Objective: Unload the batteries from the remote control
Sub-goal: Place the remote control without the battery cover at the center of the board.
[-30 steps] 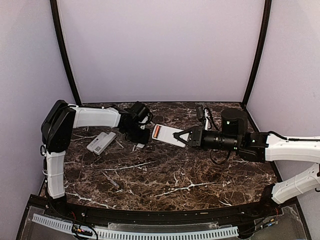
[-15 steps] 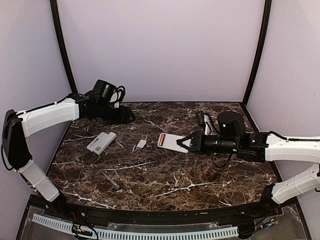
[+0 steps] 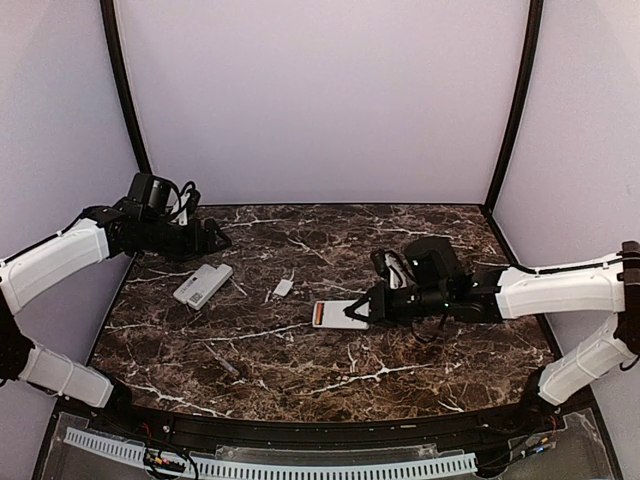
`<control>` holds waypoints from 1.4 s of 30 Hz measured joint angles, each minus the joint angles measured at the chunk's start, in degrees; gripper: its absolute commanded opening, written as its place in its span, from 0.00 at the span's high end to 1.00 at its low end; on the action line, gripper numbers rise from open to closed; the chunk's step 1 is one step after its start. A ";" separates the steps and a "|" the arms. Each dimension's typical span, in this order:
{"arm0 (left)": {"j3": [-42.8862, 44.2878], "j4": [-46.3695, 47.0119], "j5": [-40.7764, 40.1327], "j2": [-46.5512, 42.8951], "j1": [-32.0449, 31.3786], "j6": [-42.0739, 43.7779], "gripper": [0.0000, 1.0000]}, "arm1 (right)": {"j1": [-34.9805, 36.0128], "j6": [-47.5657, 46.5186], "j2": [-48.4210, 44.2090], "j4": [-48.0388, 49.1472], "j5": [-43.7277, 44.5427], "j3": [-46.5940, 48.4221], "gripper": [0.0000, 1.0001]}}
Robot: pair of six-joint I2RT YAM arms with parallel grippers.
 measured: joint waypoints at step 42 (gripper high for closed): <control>-12.00 -2.82 -1.40 -10.16 3.04 -3.80 0.16 | -1.03 -0.76 23.78 0.63 -21.14 9.86 0.67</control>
